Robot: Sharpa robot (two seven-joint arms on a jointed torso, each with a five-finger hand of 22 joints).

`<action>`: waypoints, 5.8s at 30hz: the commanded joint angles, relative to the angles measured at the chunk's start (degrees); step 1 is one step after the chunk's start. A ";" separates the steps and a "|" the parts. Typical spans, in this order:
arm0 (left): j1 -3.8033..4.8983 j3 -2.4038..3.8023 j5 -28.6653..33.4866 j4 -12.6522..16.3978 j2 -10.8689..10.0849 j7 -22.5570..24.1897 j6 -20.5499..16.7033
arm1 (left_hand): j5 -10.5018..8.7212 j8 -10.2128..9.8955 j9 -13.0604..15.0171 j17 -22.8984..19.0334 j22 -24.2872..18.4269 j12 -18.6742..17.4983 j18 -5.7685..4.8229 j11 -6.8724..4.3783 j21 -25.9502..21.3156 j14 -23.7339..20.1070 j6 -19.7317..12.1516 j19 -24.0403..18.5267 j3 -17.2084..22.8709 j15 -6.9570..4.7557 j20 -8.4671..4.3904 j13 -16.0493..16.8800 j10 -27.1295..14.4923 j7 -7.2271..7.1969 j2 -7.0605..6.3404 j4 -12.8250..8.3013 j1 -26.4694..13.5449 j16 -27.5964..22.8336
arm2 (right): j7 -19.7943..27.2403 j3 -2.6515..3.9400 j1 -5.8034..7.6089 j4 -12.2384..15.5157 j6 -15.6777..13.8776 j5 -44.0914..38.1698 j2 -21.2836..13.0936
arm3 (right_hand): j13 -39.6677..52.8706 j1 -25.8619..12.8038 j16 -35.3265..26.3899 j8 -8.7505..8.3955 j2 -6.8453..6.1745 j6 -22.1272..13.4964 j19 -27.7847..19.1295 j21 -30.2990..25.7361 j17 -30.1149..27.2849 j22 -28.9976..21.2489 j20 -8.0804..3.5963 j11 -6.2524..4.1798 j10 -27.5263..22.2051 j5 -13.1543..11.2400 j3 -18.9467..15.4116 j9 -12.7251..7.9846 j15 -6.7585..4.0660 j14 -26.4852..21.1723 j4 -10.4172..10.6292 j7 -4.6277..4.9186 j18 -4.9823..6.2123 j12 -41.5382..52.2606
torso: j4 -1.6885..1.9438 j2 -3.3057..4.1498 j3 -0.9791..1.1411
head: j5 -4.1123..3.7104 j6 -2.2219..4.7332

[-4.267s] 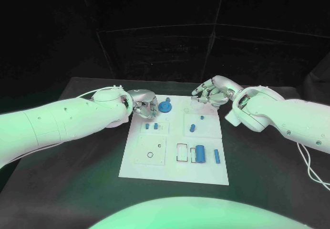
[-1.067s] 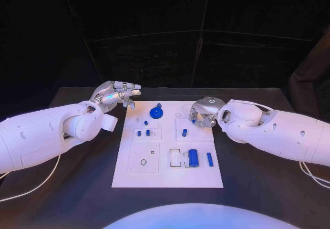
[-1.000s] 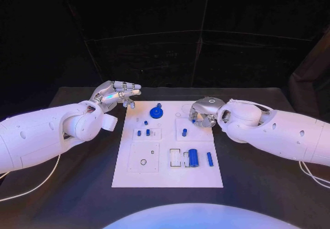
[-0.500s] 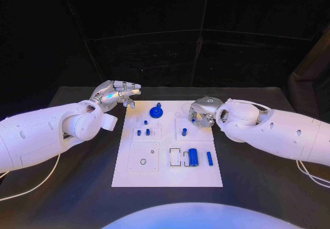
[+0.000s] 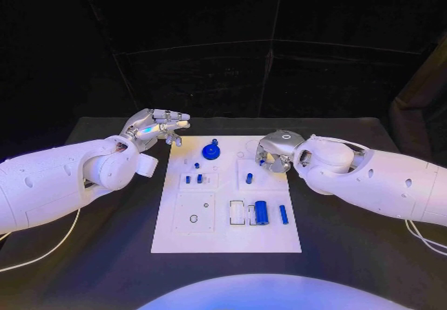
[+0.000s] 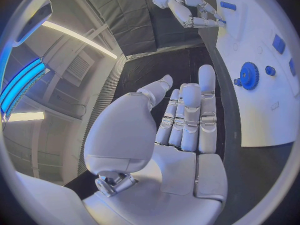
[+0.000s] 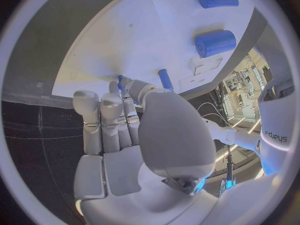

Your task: Assemble the parts on the task board

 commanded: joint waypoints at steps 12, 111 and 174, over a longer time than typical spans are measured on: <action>0.08 0.03 0.32 -0.32 -0.36 0.30 0.82 | 0.34 0.12 -0.18 -0.46 -0.37 0.33 0.61 0.38 -0.68 -0.53 -0.30 -0.31 -0.65 0.16 0.13 -0.16 -0.50 0.63 0.17 0.52 -1.00 -0.45 | 2.64 0.11 0.09 6.93 -10.95 2.63 -4.27 | -0.02 -1.64 0.70 -0.81 -0.54 0.08 0.25 0.84 0.28 0.58 -0.02 0.03 0.11 1.15 1.92 -0.20 -0.33 0.62 -1.17 0.21 -1.16 -0.93 | 0.01 -0.09 -0.04 | 0.15 0.12; 0.26 0.06 0.33 0.14 0.70 -0.87 1.58 | 0.34 0.30 -0.32 -1.00 -0.95 0.69 0.63 0.57 -1.26 -0.66 -0.59 -0.14 -1.36 0.35 0.35 -0.30 -0.90 0.86 0.61 1.17 -1.79 -0.39 | 3.26 -0.09 -7.04 4.47 0.83 0.85 12.53 | 0.06 -5.75 3.72 -1.59 -0.39 -0.84 0.42 2.48 2.35 2.66 0.54 0.49 -0.75 2.01 0.77 -0.22 0.18 0.87 -2.57 0.67 -1.41 -1.94 | 0.00 0.07 -0.22 | 8.40 -3.89; 0.31 0.04 0.33 -0.29 0.39 -3.08 2.58 | 0.35 0.28 -0.47 -3.36 -1.56 0.90 0.64 0.80 -1.95 -1.80 -1.34 -0.18 -1.67 0.54 0.52 -0.49 -1.79 1.09 0.90 1.15 -1.66 -1.41 | 4.18 0.54 -4.34 13.84 -10.10 13.23 -1.62 | 0.02 -8.40 -4.56 -1.55 -0.57 -8.62 -3.70 -6.02 -10.25 -10.33 2.07 2.42 -9.30 5.37 -15.68 -0.23 1.73 -1.86 -1.35 2.33 0.50 -0.67 | -0.58 -0.67 -0.20 | 6.88 -2.60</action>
